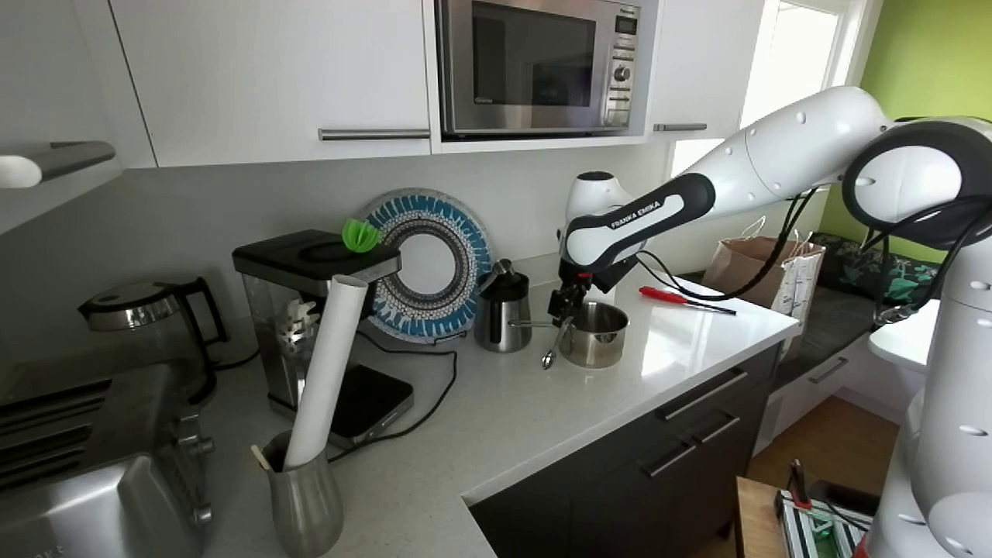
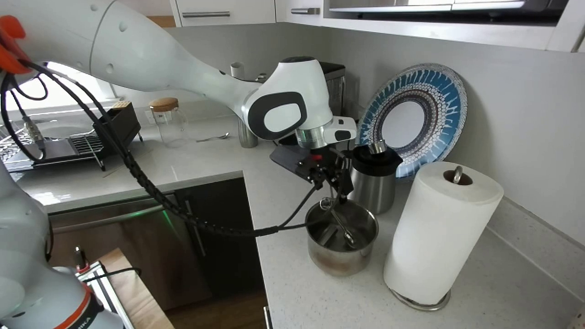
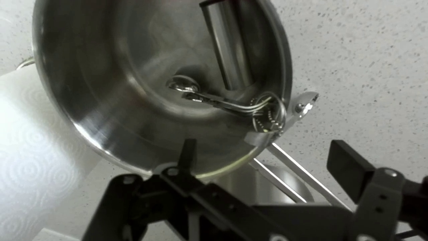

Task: Remove the measuring spoons from the silver pot and put them on the left side of the counter

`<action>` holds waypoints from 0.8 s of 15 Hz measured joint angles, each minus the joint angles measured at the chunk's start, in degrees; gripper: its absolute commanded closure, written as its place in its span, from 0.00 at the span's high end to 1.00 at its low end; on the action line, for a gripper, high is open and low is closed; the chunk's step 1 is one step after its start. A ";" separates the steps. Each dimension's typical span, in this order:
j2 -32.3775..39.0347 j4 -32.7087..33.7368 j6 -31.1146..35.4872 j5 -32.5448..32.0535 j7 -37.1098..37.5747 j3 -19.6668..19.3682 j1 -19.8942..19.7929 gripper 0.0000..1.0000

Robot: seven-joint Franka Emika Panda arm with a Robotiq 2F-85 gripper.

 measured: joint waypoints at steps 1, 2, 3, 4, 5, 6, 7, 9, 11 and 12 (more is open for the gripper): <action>-0.24 -0.10 0.17 0.02 1.75 0.02 0.02 1.00; -0.52 -0.22 0.19 0.02 3.29 0.10 0.07 1.00; -0.83 -0.38 0.19 0.02 4.65 0.21 0.13 1.00; -0.96 -0.34 0.19 0.02 4.87 0.30 0.16 1.00; -0.95 -0.23 0.19 0.02 4.85 0.31 0.16 1.00; -0.91 -0.19 0.19 0.02 4.83 0.30 0.14 1.00; -0.88 -0.18 0.19 0.02 4.83 0.30 0.14 1.00; -0.84 -0.07 0.13 -0.05 5.14 0.32 0.18 1.00; -0.69 0.21 -0.21 -0.99 6.62 0.57 0.42 1.00; -0.69 0.37 -0.73 -1.87 7.57 0.73 0.69 0.99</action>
